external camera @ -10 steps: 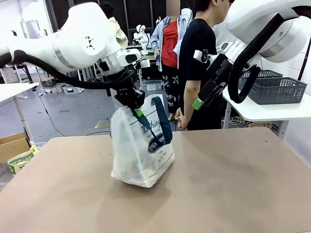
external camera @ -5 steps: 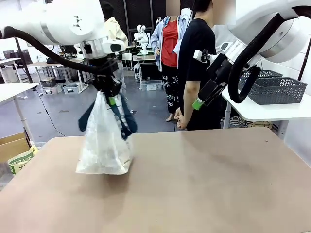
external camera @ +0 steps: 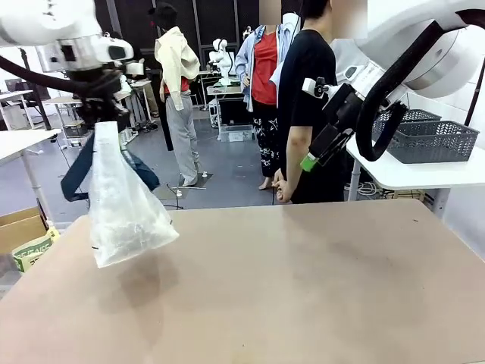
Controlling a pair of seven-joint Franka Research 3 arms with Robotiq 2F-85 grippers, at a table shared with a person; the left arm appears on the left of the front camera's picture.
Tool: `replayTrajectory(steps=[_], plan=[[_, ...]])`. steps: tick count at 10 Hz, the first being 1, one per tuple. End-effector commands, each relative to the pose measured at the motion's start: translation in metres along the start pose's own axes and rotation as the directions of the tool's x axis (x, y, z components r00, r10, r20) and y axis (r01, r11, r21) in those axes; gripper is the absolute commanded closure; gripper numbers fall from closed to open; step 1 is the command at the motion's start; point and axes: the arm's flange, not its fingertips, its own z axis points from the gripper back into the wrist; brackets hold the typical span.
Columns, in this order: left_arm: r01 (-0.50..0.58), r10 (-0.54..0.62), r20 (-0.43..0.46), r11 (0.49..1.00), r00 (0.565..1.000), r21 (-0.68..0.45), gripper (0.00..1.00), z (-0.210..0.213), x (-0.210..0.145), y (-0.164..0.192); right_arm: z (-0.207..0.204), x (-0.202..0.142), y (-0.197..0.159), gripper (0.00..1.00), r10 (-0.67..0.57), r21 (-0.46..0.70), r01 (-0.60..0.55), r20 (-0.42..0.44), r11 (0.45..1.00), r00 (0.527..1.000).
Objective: Transfer purchased items from the store into the shopping bag.
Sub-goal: Move the Reusable shopping bag to the right side of the table.
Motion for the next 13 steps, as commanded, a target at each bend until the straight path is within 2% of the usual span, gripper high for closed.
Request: replayTrajectory(steps=[1, 2, 5, 7, 8, 11, 12, 13], plan=[[-0.008, 0.004, 0.106, 0.999, 0.994, 0.04, 1.0, 0.0, -0.038, 0.028, 0.001, 0.001, 0.0, 0.0, 0.001, -0.003, -0.001, -0.009, 1.0, 1.0], [0.02, -0.03, 0.156, 0.998, 0.987, 0.066, 1.0, -0.002, -0.049, 0.043, 0.001, 0.001, 0.0, 0.0, 0.001, -0.003, -0.001, -0.009, 1.0, 1.0], [0.047, -0.069, 0.199, 0.993, 0.978, 0.112, 1.0, -0.02, -0.062, 0.082, 0.001, 0.001, 0.0, 0.0, 0.001, -0.003, -0.001, -0.009, 1.0, 1.0], [0.099, -0.117, 0.198, 0.99, 0.973, 0.101, 1.0, -0.022, -0.05, 0.083, 0.001, 0.001, 0.0, 0.0, 0.001, -0.003, -0.001, -0.009, 1.0, 1.0], [0.043, -0.058, 0.164, 0.995, 0.985, 0.091, 1.0, -0.027, -0.06, 0.084, 0.001, 0.001, 0.0, 0.0, 0.001, -0.003, -0.001, -0.009, 1.0, 1.0], [0.063, -0.076, 0.152, 0.994, 0.985, 0.088, 1.0, -0.037, -0.058, 0.085, 0.001, 0.001, 0.0, 0.0, 0.001, -0.003, -0.001, -0.009, 1.0, 1.0], [0.236, -0.245, 0.157, 0.969, 0.957, 0.077, 1.0, -0.042, -0.052, 0.086, 0.001, 0.001, 0.0, 0.0, 0.001, -0.003, -0.001, -0.009, 1.0, 1.0], [0.259, -0.269, 0.139, 0.962, 0.953, 0.091, 1.0, -0.04, -0.046, 0.089, 0.001, 0.001, 0.0, 0.0, 0.001, -0.003, -0.001, -0.009, 1.0, 1.0]])
